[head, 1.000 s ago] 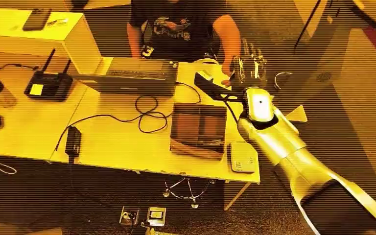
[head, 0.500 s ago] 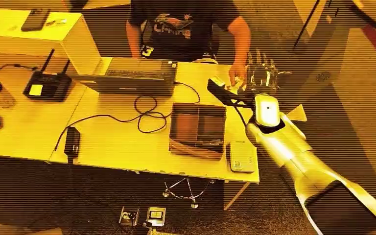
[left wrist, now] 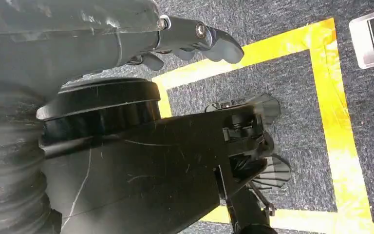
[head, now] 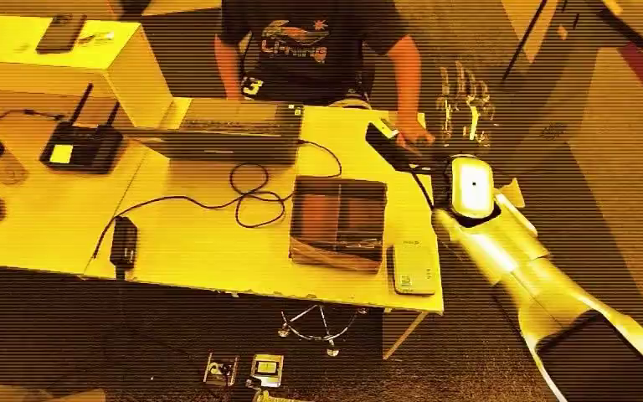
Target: Pass the card to the sensor for recognition and then transmit it.
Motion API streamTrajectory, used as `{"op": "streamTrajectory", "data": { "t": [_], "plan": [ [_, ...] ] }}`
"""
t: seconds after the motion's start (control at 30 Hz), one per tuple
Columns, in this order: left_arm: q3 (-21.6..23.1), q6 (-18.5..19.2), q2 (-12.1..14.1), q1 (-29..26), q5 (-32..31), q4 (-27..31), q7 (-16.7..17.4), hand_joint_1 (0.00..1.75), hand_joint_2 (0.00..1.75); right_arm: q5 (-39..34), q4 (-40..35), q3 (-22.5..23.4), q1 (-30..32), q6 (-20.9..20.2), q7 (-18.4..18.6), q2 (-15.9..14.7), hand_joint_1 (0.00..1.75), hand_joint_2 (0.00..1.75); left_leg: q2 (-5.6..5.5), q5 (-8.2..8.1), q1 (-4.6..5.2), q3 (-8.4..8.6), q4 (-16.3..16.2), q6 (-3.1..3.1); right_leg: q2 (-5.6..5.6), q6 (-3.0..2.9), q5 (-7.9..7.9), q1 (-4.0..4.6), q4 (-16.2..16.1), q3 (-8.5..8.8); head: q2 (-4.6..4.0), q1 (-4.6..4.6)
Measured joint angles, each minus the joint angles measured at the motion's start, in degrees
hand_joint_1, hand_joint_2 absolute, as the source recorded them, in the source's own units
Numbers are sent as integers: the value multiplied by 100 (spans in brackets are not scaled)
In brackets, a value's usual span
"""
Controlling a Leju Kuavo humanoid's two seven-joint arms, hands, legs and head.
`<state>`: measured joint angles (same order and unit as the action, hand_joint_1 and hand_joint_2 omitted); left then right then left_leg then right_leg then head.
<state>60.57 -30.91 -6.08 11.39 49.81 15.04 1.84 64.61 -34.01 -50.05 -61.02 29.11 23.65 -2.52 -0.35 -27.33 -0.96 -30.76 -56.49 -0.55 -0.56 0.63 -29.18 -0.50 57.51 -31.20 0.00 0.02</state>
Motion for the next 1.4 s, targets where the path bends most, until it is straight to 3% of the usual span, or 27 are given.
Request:
{"op": "streamTrajectory", "data": {
  "t": [0.17, 0.3, 0.43, 0.67, 0.87, 1.13, 1.4],
  "plan": [
    [0, 13, 2, 1, -22, -2, 0, 0, 175, 2, -194, 9, 5, 30, 28, -80, 0, 175, 1, 0, 0, 1, 0, 0, 1, 0, 0, 0, 0, 0, 0, 0],
    [-2, 7, 37, 2, -57, -4, -2, 0, 175, -366, -1165, 186, 199, 100, 0, -345, 0, 175, 1, 0, 0, 4, 0, 0, 1, 0, 0, 1, 0, 1, 0, 0],
    [-9, -35, 89, -27, 41, -4, -135, 0, 175, -1016, -2400, 406, 820, 87, -114, -611, 0, 175, -1, -1, -1, 3, 0, 0, -3, 0, -1, 1, 0, 3, 0, 2],
    [-61, -87, 210, -212, 171, -11, -402, 0, 175, -730, -4597, 842, 2167, -234, 17, -1161, 0, 175, 0, -6, -1, 1, 1, -2, -2, -1, -3, 0, -2, 0, 0, 4],
    [-109, 28, 406, -366, 295, -26, -426, 0, 175, -826, -5817, 1246, 2767, -228, -107, -1506, 0, 175, 12, -7, 0, 1, 1, -3, 1, -1, -2, 0, -3, -2, 0, 2],
    [-114, -39, 455, -376, 295, -33, -426, 0, 175, -1049, -6642, 1436, 3256, -317, -208, -1668, 0, 175, 12, -7, -1, 1, 1, -3, -1, -3, -1, 1, -1, 0, 0, 2],
    [-114, -35, 481, -340, 278, -31, -452, 0, 175, -942, -6467, 1294, 3367, -802, -610, -1490, 0, 175, 10, -6, -1, -7, 3, -3, -3, -3, -2, 1, 1, 2, 0, 0]
  ]
}}
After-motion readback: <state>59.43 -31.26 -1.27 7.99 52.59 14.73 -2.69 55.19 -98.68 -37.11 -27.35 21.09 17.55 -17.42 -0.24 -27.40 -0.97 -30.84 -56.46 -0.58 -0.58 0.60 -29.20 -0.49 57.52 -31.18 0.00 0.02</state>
